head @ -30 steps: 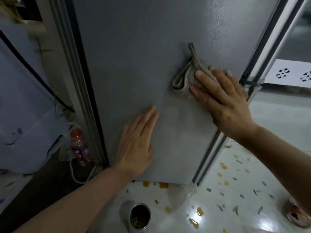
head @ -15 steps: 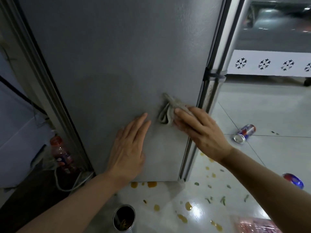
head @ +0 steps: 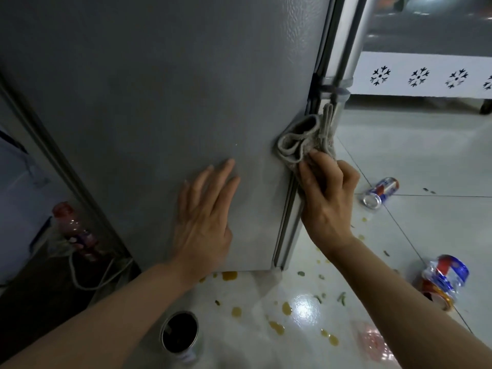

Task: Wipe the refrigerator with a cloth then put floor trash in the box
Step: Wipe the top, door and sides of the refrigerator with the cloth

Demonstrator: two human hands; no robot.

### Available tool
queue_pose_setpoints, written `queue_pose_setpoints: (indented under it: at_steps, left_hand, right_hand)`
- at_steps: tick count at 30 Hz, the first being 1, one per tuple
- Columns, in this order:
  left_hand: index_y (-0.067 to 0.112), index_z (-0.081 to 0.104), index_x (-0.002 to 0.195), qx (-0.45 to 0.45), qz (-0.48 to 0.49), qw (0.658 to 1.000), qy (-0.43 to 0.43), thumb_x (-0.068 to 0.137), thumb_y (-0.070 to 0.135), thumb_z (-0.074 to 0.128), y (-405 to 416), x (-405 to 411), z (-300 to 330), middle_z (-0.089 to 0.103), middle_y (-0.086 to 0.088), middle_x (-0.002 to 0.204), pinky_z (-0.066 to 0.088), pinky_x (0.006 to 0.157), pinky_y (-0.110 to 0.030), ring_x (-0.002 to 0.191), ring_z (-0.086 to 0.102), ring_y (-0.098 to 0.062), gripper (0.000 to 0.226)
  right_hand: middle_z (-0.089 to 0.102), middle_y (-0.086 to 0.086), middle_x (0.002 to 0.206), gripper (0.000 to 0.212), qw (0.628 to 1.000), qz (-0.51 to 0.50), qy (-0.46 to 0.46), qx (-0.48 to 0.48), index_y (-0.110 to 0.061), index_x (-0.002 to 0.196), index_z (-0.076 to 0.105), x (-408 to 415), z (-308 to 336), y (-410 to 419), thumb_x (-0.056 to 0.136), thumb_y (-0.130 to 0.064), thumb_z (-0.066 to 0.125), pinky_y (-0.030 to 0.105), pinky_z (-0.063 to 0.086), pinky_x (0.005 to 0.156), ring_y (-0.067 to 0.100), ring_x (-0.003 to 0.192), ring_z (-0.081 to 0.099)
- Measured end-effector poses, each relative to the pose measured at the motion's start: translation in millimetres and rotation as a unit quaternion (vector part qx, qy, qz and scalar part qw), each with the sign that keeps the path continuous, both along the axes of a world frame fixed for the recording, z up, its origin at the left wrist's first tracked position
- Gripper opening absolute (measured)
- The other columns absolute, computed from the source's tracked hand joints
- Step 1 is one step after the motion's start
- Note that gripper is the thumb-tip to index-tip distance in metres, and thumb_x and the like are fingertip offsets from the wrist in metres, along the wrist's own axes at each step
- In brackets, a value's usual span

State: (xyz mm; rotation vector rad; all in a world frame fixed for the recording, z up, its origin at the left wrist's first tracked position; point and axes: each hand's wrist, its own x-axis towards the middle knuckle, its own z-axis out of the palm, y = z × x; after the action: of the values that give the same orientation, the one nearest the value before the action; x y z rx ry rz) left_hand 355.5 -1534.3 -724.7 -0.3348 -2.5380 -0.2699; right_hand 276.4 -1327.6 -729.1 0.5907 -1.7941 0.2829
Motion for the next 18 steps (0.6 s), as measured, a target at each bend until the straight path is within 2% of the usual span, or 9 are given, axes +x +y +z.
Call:
queue_pose_setpoints:
  at_steps: [4, 8, 11, 13, 15, 16, 18]
  left_hand:
    - [0.014, 0.033, 0.139, -0.014, -0.019, 1.000, -0.006, 0.059, -0.002, 0.063, 5.6, 0.7, -9.5, 0.021, 0.000, 0.154, 0.021, 0.111, -0.054, 0.139, 0.021, -0.021, 0.088]
    - [0.016, 0.033, 0.140, -0.030, -0.017, 0.999, -0.029, 0.064, -0.005, 0.061, 8.4, 2.7, -20.2, 0.021, 0.002, 0.155, 0.022, 0.111, -0.054, 0.140, 0.020, -0.018, 0.084]
    - [0.015, 0.036, 0.140, -0.044, -0.022, 0.998, -0.043, 0.064, -0.005, 0.061, 8.8, 7.8, -29.1, 0.024, 0.002, 0.154, 0.024, 0.110, -0.053, 0.139, 0.022, -0.017, 0.082]
    - [0.015, 0.037, 0.139, -0.044, -0.027, 0.998, -0.046, 0.063, -0.005, 0.062, 5.8, 9.3, -30.3, 0.025, 0.002, 0.154, 0.024, 0.110, -0.054, 0.138, 0.022, -0.017, 0.082]
    - [0.014, 0.039, 0.138, -0.039, -0.024, 0.998, -0.039, 0.062, -0.006, 0.063, 1.4, 8.8, -25.5, 0.027, 0.001, 0.153, 0.022, 0.111, -0.054, 0.137, 0.023, -0.018, 0.082]
    - [0.013, 0.040, 0.137, -0.037, -0.021, 0.999, -0.033, 0.061, -0.006, 0.063, -0.5, 7.6, -22.3, 0.029, -0.001, 0.152, 0.021, 0.110, -0.054, 0.136, 0.024, -0.019, 0.081]
    - [0.011, 0.040, 0.136, -0.036, -0.013, 0.999, -0.025, 0.058, -0.006, 0.064, -5.4, 6.6, -19.1, 0.032, -0.004, 0.151, 0.021, 0.110, -0.055, 0.134, 0.027, -0.021, 0.083]
  right_hand:
    - [0.040, 0.013, 0.126, 0.038, 0.995, 0.026, -0.063, 0.076, 0.002, 0.117, 0.060, 13.2, -56.0, 12.1, 0.080, 0.010, 0.063, 0.034, 0.038, 0.085, 0.033, 0.093, 0.039]
    - [0.039, 0.010, 0.124, 0.032, 0.977, 0.033, -0.141, 0.156, 0.003, 0.113, 0.067, 23.3, -92.4, 24.2, 0.089, 0.002, 0.046, 0.035, 0.044, 0.085, 0.033, 0.093, 0.040]
    - [0.040, 0.009, 0.118, 0.034, 0.965, 0.040, -0.173, 0.193, 0.000, 0.112, 0.066, 30.4, -90.5, 27.9, 0.090, -0.001, 0.040, 0.041, 0.053, 0.070, 0.030, 0.088, 0.041]
    - [0.041, 0.008, 0.117, 0.033, 0.969, 0.057, -0.178, 0.161, -0.002, 0.112, 0.064, 30.0, -69.8, 26.3, 0.095, -0.003, 0.036, 0.042, 0.052, 0.064, 0.029, 0.086, 0.043]
    - [0.040, 0.009, 0.120, 0.028, 0.985, 0.055, -0.125, 0.101, -0.006, 0.118, 0.055, 22.9, -38.1, 20.3, 0.091, -0.001, 0.049, 0.042, 0.049, 0.071, 0.031, 0.090, 0.045]
    - [0.039, 0.010, 0.123, 0.039, 0.992, 0.034, -0.096, 0.076, -0.010, 0.123, 0.049, 18.1, -21.5, 15.5, 0.085, -0.001, 0.056, 0.040, 0.045, 0.078, 0.031, 0.096, 0.045]
    - [0.036, 0.009, 0.128, 0.056, 0.996, 0.004, -0.067, 0.053, -0.017, 0.132, 0.040, 10.5, 0.8, 4.2, 0.080, -0.010, 0.060, 0.040, 0.036, 0.088, 0.032, 0.108, 0.040]
